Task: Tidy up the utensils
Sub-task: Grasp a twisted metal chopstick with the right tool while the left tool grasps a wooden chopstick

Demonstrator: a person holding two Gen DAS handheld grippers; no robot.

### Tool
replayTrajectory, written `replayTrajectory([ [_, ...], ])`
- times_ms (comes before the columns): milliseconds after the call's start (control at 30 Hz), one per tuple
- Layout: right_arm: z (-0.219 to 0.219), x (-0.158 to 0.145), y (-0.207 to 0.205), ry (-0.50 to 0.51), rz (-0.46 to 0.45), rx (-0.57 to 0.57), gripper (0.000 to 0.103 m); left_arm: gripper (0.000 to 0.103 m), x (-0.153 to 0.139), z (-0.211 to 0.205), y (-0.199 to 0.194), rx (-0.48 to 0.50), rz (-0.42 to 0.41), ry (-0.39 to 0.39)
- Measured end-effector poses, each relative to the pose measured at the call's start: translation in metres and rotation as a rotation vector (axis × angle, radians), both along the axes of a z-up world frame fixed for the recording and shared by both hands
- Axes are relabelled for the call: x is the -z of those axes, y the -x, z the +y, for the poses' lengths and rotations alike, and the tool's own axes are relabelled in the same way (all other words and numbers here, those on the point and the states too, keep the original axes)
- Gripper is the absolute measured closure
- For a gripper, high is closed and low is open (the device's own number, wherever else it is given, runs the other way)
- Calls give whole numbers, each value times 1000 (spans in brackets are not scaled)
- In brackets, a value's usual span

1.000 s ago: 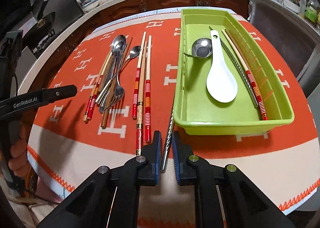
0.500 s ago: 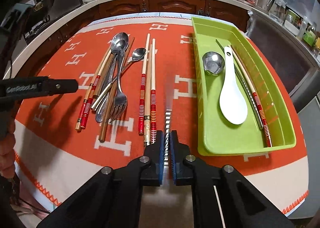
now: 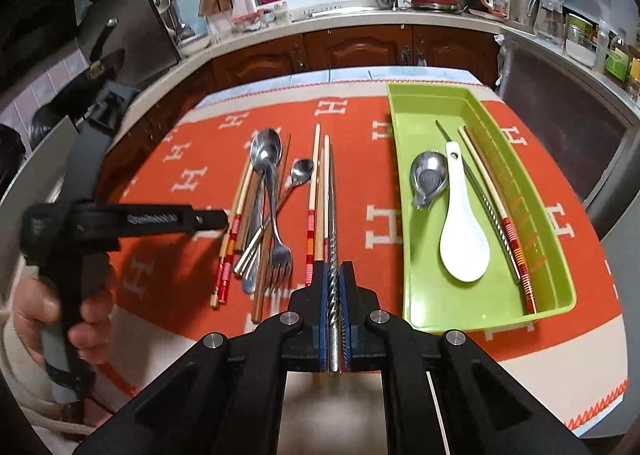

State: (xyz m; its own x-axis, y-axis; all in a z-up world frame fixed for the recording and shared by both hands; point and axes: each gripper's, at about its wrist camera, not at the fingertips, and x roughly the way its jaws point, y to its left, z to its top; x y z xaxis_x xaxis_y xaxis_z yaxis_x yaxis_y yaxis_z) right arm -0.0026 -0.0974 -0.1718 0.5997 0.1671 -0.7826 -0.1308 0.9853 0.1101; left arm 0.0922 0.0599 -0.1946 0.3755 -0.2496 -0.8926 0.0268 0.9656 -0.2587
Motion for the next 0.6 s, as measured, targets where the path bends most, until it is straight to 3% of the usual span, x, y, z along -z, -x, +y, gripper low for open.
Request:
replayTrajectory([
  [267, 2, 12, -2, -6, 51, -25, 98, 83, 0, -17, -15, 3, 43, 5],
  [400, 2, 28, -4, -6, 87, -34, 98, 83, 0, -32, -17, 40, 24, -87],
  [500, 1, 38, -7, -19, 121, -46, 98, 90, 0, -41, -18, 61, 7, -163],
  [600, 3, 44, -7, -24, 138, -64, 98, 90, 0, -43, -19, 84, 7, -181],
])
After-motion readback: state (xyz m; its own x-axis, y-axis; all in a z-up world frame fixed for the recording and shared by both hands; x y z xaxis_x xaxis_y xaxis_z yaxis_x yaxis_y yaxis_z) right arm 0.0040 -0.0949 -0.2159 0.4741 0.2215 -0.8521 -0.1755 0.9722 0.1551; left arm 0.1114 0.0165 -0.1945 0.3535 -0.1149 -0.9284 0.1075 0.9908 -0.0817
